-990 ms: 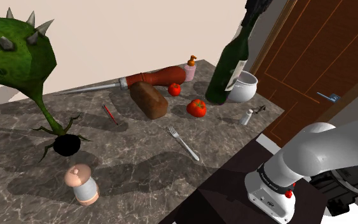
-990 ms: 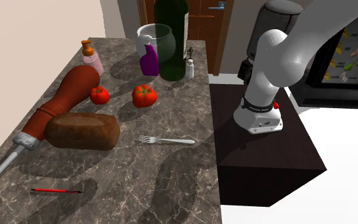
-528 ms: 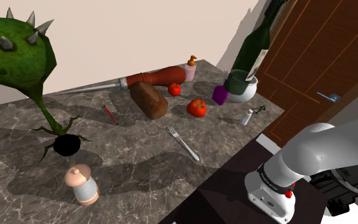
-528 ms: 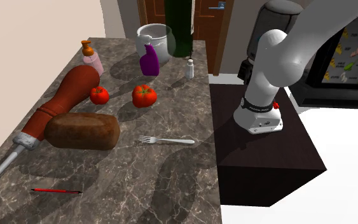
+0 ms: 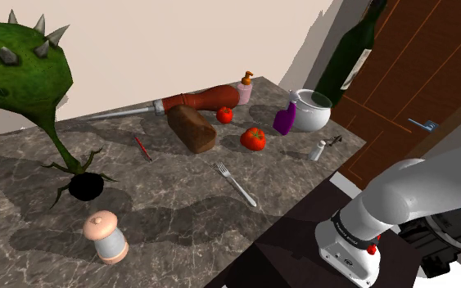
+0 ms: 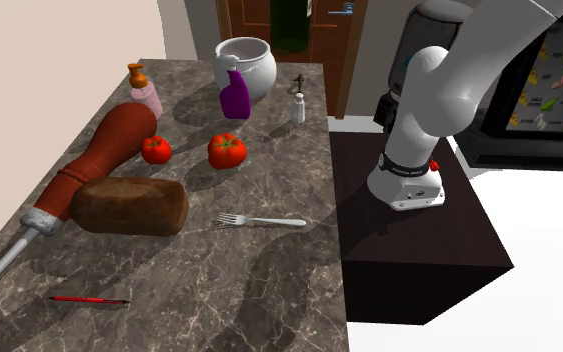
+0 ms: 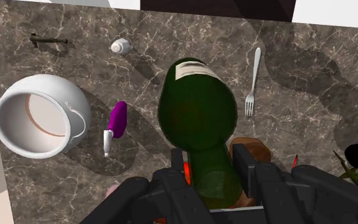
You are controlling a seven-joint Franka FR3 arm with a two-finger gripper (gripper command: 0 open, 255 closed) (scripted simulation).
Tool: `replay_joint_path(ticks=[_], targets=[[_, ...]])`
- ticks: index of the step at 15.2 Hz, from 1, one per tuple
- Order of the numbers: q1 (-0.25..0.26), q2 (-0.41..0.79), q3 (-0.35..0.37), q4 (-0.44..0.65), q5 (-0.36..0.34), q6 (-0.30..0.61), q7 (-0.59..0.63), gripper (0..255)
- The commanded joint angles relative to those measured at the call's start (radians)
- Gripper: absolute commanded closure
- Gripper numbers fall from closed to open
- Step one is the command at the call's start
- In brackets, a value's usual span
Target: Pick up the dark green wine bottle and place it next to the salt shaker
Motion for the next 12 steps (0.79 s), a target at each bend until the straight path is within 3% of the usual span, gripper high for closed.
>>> replay_joint_path(ticks=[1, 6, 12], targets=[[-0.008, 0.037, -0.045, 0.065, -0.008, -0.028, -0.058, 255], [-0.036, 0.180, -0.181, 0.297, 0.003, -0.120, -0.223, 255], [-0.038, 0.076, -0.151, 0.085, -0.026, -0.007, -0.200, 255]])
